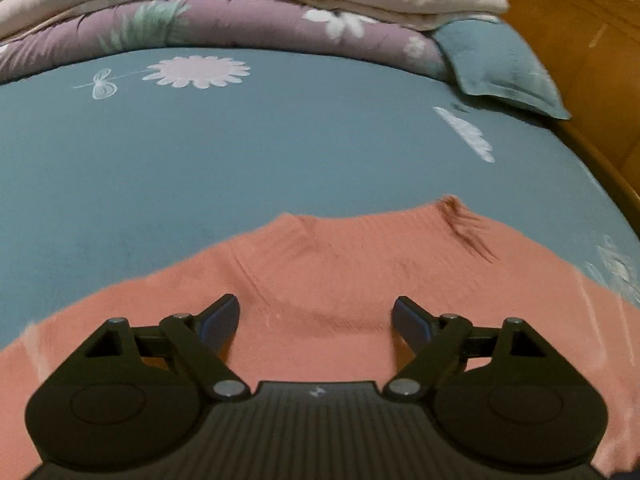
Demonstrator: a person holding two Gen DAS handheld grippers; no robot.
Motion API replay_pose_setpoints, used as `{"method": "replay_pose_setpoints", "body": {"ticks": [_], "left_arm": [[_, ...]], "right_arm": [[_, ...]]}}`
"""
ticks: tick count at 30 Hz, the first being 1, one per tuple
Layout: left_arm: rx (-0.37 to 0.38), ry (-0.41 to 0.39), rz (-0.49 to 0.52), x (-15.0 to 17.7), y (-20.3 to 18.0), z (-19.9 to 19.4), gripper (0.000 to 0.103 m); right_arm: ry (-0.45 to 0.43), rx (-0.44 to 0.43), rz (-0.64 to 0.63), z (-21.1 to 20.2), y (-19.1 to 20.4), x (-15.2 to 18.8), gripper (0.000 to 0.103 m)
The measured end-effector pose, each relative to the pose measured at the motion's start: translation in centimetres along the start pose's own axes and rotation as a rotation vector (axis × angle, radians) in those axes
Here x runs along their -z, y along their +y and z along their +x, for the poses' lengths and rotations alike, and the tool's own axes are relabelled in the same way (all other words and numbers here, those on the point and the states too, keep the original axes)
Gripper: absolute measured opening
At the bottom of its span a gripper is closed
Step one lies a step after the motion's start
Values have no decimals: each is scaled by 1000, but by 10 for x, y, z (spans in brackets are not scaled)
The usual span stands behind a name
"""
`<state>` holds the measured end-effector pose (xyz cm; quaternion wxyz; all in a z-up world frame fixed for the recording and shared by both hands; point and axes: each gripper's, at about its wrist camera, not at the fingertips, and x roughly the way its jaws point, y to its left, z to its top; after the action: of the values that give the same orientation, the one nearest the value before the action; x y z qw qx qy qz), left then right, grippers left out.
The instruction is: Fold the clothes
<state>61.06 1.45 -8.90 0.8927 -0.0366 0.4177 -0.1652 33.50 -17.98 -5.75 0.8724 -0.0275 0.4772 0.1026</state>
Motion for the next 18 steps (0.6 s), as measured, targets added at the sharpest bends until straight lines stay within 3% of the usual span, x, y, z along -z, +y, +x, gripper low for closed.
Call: {"method": "replay_pose_setpoints", "body": {"ticks": [6,9,13,16,18], "left_arm": [[-57,15,-13,-23,-3,9,87],[10,-41,33,-18,-20,-13,88],[103,-13,91,-4,-39,-15,89],[58,38,87,-3,-38,10,89],[49,7,82,-9,-35,20,94]], "right_arm": [[-28,-6,-6,-2,3,8,103],[-33,-12,-10,-4,3,10,103],[-35,-14,-19,-4,4,8,103],[-41,-17,-18,-6,3,10,103],[-47,-16,-15,-5,3,10,103]]}}
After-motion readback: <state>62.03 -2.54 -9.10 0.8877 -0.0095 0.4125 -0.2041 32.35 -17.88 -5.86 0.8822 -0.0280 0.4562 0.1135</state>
